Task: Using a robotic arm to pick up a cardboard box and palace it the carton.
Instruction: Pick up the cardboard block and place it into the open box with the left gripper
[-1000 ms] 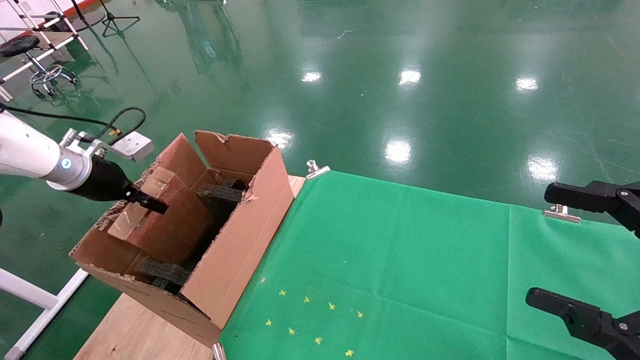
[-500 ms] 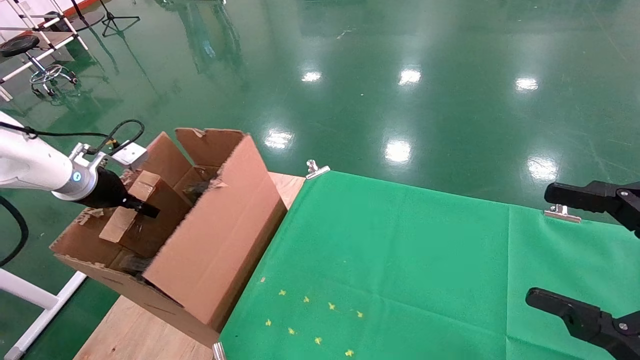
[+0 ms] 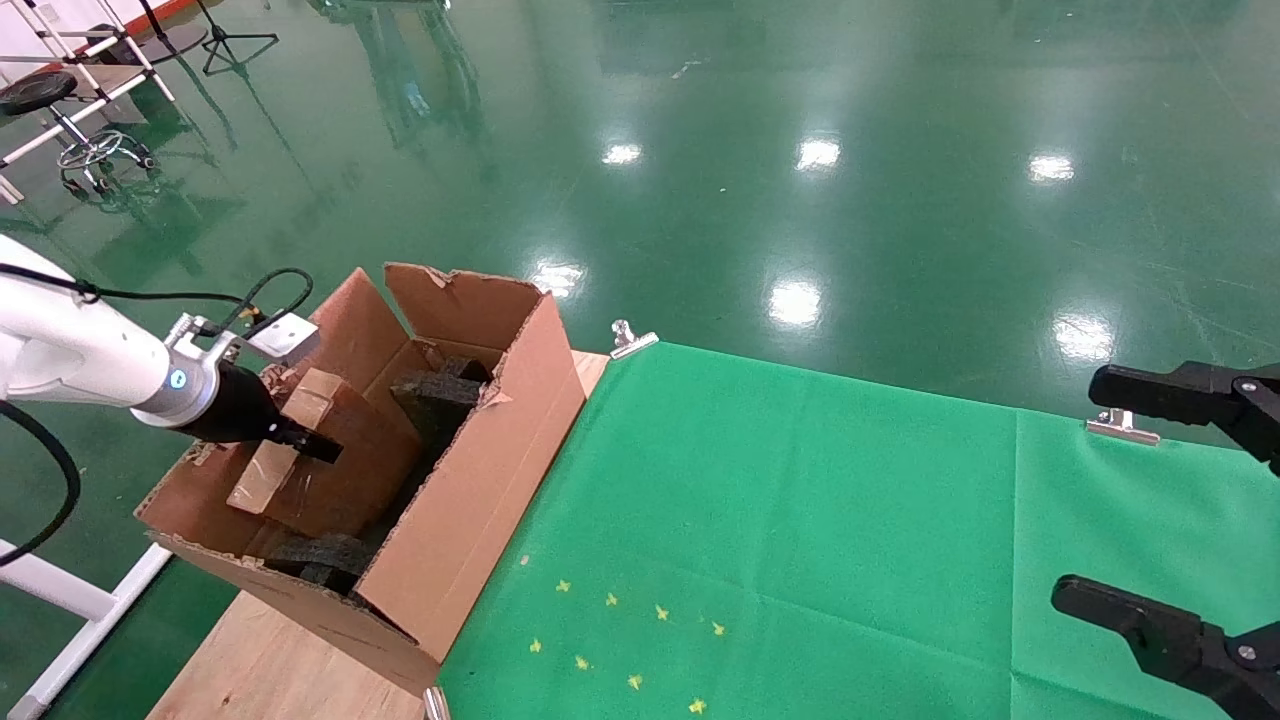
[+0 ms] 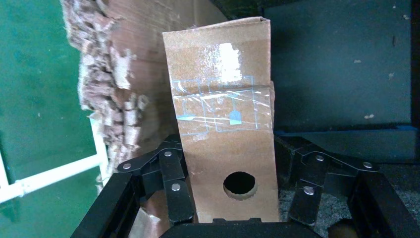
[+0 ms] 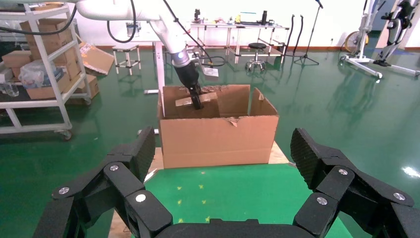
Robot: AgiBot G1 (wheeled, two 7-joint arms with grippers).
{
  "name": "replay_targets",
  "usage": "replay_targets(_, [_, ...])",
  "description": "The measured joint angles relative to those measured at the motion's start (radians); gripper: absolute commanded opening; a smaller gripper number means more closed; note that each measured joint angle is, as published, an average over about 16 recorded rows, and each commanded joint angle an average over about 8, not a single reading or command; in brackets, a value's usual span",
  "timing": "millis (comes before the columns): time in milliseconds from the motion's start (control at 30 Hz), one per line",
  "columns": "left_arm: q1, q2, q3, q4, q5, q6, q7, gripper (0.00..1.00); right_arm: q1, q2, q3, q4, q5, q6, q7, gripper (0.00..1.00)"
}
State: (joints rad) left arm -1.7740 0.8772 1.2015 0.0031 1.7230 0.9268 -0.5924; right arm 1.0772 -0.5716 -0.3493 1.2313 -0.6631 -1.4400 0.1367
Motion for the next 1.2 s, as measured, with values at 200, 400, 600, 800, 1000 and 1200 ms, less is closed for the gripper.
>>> replay_targets(200, [0.021, 0.003, -0.013, 0.001, -0.019, -0.005, -0.007, 0.0, 0.0, 0.0, 0.0, 0.0, 0.0, 0.0, 0.0, 1.0])
replay_targets(400, [0.036, 0.006, -0.026, 0.0, -0.036, -0.016, -0.015, 0.67, 0.0, 0.0, 0.0, 0.0, 0.0, 0.0, 0.0, 1.0])
replay_targets(600, [0.041, 0.007, -0.033, -0.001, -0.047, -0.023, -0.018, 1.0, 0.0, 0.0, 0.0, 0.0, 0.0, 0.0, 0.0, 1.0])
replay_targets(800, [0.042, 0.008, -0.033, -0.001, -0.048, -0.023, -0.018, 1.0, 0.0, 0.0, 0.0, 0.0, 0.0, 0.0, 0.0, 1.0])
replay_targets(1000, [0.04, 0.007, -0.032, 0.0, -0.045, -0.019, -0.018, 1.0, 0.0, 0.0, 0.0, 0.0, 0.0, 0.0, 0.0, 1.0])
replay_targets(1200, [0.031, 0.008, -0.027, -0.001, -0.037, -0.027, -0.018, 1.0, 0.0, 0.0, 0.0, 0.0, 0.0, 0.0, 0.0, 1.0])
